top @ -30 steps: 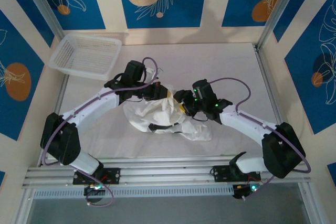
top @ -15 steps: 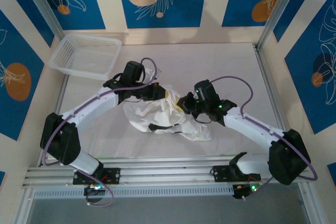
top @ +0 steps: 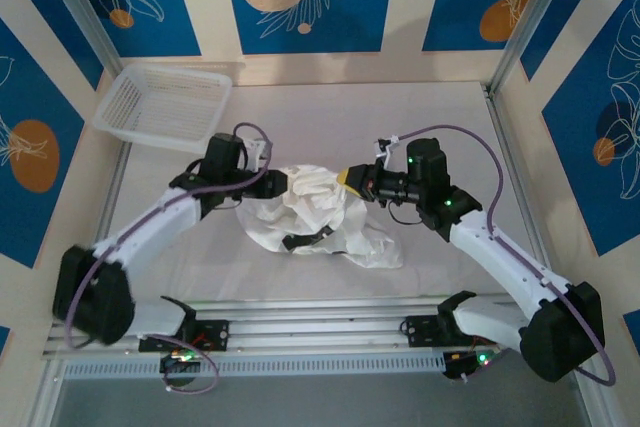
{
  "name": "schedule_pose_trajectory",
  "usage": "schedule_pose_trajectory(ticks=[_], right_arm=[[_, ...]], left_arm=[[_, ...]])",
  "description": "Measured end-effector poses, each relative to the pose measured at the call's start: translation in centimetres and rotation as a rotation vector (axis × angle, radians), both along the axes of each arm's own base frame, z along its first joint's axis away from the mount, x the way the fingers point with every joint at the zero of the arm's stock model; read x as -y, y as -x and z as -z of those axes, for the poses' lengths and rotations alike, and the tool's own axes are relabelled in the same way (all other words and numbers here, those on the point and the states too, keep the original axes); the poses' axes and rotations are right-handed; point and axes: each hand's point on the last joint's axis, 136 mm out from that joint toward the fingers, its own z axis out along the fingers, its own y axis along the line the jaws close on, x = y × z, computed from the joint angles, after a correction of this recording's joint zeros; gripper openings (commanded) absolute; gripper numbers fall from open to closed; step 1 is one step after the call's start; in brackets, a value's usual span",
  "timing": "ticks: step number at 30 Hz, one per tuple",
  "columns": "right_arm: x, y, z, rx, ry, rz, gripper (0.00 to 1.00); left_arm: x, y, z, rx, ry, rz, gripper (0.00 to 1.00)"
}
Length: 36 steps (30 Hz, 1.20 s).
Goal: Fold the inside-out t-shirt
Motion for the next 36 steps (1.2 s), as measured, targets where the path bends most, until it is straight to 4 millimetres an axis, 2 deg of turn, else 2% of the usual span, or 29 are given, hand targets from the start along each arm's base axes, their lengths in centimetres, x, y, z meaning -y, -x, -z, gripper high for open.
schedule_pose_trajectory(ticks=[3, 6, 8, 11, 15, 19, 20, 21, 25, 27, 29, 31, 32, 33, 36], right_arm=[[-0.2, 0.0, 0.2, -0.005, -0.003, -0.012, 0.00], [-0.4, -0.1, 0.4, -0.014, -0.002, -0.018, 0.00], [-0.4, -0.1, 0.5, -0.016, -0.001, -0.020, 0.00], [-0.5, 0.0, 0.4, -0.015, -0.002, -0.025, 0.00], [-0.9, 0.3, 0.3, -0.009, -0.005, -0.040, 0.00], [-1.4, 0.8, 0.3, -0.009, -0.005, -0.059, 0.00], [-1.5, 0.9, 0.3, -0.009, -0.005, -0.063, 0.00], [-1.6, 1.0, 0.2, -0.009, -0.005, -0.065, 0.00], [-1.8, 1.1, 0.0, -0.004, -0.008, -0.071, 0.00], [-1.8, 1.1, -0.1, 0.000, -0.010, -0.071, 0.00], [-1.9, 1.1, -0.2, 0.001, -0.010, -0.074, 0.00], [-1.9, 1.2, -0.2, 0.001, -0.011, -0.077, 0.00], [-1.9, 1.2, -0.2, 0.001, -0.011, -0.077, 0.00], [-1.9, 1.2, -0.2, 0.000, -0.012, -0.080, 0.00], [-1.2, 0.7, -0.1, -0.012, -0.013, -0.059, 0.00]], left_arm=[[1.8, 2.7, -1.4, 0.103, -0.021, 0.045, 0.21], [3.7, 3.6, -0.7, 0.098, -0.030, 0.055, 0.20], [4.6, 3.4, 0.7, 0.067, -0.047, 0.020, 0.32], [5.0, 2.4, 2.9, 0.023, -0.075, -0.054, 0.50], [5.0, 0.5, 4.3, 0.013, -0.089, -0.140, 0.71], [5.8, -1.1, 4.4, 0.027, -0.079, -0.159, 0.77], [6.3, -1.4, 4.3, 0.028, -0.061, -0.143, 0.85], [6.8, -1.6, 4.2, 0.025, -0.038, -0.126, 0.87], [9.0, -2.3, 3.8, -0.009, 0.052, -0.066, 0.89], [9.5, -2.4, 4.1, -0.029, 0.069, -0.062, 0.80], [9.5, -2.6, 4.5, -0.052, 0.076, -0.073, 0.65], [9.2, -3.0, 5.0, -0.076, 0.081, -0.096, 0.38], [9.1, -3.2, 5.1, -0.079, 0.079, -0.098, 0.21], [8.8, -3.4, 5.3, -0.088, 0.082, -0.110, 0.00], [8.4, -3.8, 4.9, -0.097, 0.101, -0.108, 0.00]])
